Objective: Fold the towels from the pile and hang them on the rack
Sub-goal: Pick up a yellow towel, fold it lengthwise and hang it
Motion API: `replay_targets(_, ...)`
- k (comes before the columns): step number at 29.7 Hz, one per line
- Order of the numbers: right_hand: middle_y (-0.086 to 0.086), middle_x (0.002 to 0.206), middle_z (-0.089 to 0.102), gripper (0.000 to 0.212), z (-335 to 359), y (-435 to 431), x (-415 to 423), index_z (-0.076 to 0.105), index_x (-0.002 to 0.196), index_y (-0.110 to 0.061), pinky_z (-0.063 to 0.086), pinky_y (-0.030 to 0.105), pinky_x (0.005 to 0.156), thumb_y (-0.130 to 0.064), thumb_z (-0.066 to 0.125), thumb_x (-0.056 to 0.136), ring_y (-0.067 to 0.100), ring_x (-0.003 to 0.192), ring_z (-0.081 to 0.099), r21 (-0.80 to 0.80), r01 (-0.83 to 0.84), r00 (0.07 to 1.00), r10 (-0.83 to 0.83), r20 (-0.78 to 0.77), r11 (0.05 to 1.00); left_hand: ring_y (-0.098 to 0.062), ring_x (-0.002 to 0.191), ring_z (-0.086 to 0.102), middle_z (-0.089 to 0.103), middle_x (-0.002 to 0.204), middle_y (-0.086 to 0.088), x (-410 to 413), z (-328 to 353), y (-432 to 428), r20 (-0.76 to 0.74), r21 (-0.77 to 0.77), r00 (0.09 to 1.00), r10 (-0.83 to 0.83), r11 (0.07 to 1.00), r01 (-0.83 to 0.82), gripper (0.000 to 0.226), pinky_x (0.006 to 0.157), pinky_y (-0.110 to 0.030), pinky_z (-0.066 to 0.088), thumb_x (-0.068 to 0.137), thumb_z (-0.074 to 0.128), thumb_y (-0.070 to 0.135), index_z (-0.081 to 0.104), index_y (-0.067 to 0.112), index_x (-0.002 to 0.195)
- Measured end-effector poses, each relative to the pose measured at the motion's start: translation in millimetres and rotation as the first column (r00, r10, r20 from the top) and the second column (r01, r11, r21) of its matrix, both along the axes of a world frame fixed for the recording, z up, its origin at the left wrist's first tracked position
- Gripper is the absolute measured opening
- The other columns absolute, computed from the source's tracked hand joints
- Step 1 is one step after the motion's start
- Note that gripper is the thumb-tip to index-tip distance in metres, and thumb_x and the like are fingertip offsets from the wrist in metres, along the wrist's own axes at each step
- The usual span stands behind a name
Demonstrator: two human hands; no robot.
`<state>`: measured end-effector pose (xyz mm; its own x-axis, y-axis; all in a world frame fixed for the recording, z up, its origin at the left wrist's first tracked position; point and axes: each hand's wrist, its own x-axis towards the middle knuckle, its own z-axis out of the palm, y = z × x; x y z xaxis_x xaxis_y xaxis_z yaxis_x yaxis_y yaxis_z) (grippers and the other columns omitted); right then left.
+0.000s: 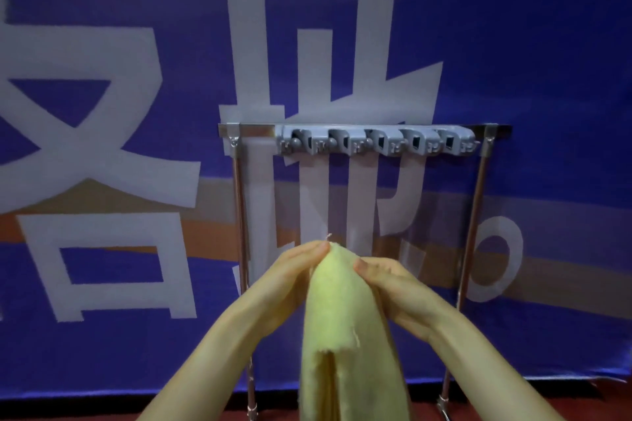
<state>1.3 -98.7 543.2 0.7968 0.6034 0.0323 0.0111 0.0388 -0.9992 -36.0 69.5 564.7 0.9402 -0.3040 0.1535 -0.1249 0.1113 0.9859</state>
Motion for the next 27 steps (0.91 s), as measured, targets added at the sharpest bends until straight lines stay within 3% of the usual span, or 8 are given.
replay_targets(2,0.002,0.078,0.068,0.046,11,15,19,0.071,0.094,-0.013,0.05,0.021,0.061,-0.049,0.065,0.066,0.011,0.068,0.062,0.01,0.036,0.999,-0.036,0.013,0.999,-0.004,0.06,0.064,0.069,0.064,0.007,18,7,12,0.015,-0.057,0.999,0.029,0.998,-0.028,0.029,0.057,-0.015,0.051,0.075,0.048,0.036,0.063,0.014,0.085)
replay_targets(4,0.006,0.088,0.07,0.046,18,31,38,0.071,0.095,-0.014,0.052,0.028,0.072,-0.049,0.068,0.065,0.015,0.077,0.065,0.033,0.067,0.997,-0.068,0.039,0.997,-0.003,0.056,0.063,0.068,0.059,0.007,36,11,21,0.022,-0.08,0.996,0.088,0.993,-0.086,0.024,0.054,-0.015,0.051,0.079,0.047,0.033,0.062,0.014,0.082)
replay_targets(8,0.012,0.101,0.069,0.047,38,60,70,0.068,0.102,-0.015,0.049,0.038,0.086,-0.046,0.065,0.066,0.024,0.092,0.064,0.08,0.109,0.99,-0.115,0.076,0.991,-0.011,0.062,0.068,0.072,0.065,0.001,72,23,42,0.018,-0.105,0.981,0.196,0.976,-0.193,0.033,0.068,-0.027,0.053,0.08,0.048,0.042,0.067,0.014,0.08)
replay_targets(10,0.011,0.1,0.07,0.04,48,75,90,0.068,0.099,-0.015,0.049,0.035,0.086,-0.039,0.059,0.07,0.022,0.091,0.065,0.128,0.113,0.989,-0.125,0.083,0.985,-0.016,0.068,0.068,0.071,0.072,-0.004,94,29,56,0.033,-0.136,0.979,0.201,0.971,-0.195,0.039,0.072,-0.031,0.053,0.071,0.051,0.049,0.069,0.015,0.079)
replay_targets(14,0.016,0.109,0.067,0.047,66,102,131,0.061,0.115,-0.005,0.051,0.035,0.084,-0.036,0.057,0.08,0.027,0.099,0.064,0.185,0.177,0.978,-0.194,0.077,0.967,-0.021,0.074,0.063,0.064,0.084,-0.013,135,47,77,0.091,-0.119,0.955,0.281,0.956,-0.27,0.05,0.069,-0.031,0.052,0.085,0.04,0.053,0.067,0.011,0.084)
replay_targets(17,0.014,0.102,0.067,0.043,83,120,164,0.06,0.116,-0.002,0.053,0.033,0.076,-0.032,0.056,0.086,0.024,0.09,0.064,0.225,0.263,0.959,-0.28,0.047,0.938,-0.016,0.062,0.064,0.067,0.071,-0.01,167,64,89,0.166,-0.095,0.932,0.323,0.946,-0.311,0.057,0.06,-0.026,0.053,0.091,0.03,0.052,0.067,0.011,0.077)
replay_targets(23,0.011,0.103,0.067,0.035,105,149,207,0.064,0.099,-0.011,0.049,0.041,0.095,-0.041,0.062,0.081,0.027,0.1,0.063,0.185,0.402,0.91,-0.413,0.025,0.897,-0.009,0.048,0.065,0.067,0.048,0.001,214,83,98,0.245,-0.081,0.882,0.402,0.915,-0.395,0.06,0.043,-0.016,0.05,0.094,0.02,0.052,0.06,0.01,0.077)
replay_targets(27,0.013,0.118,0.062,0.05,104,164,224,0.057,0.116,-0.005,0.046,0.041,0.099,-0.042,0.061,0.082,0.029,0.107,0.059,0.152,0.471,0.877,-0.48,0.022,0.869,-0.014,0.06,0.068,0.069,0.065,-0.008,238,72,95,0.159,-0.063,0.853,0.497,0.868,-0.493,0.07,0.051,-0.019,0.054,0.093,0.013,0.054,0.063,0.006,0.087)
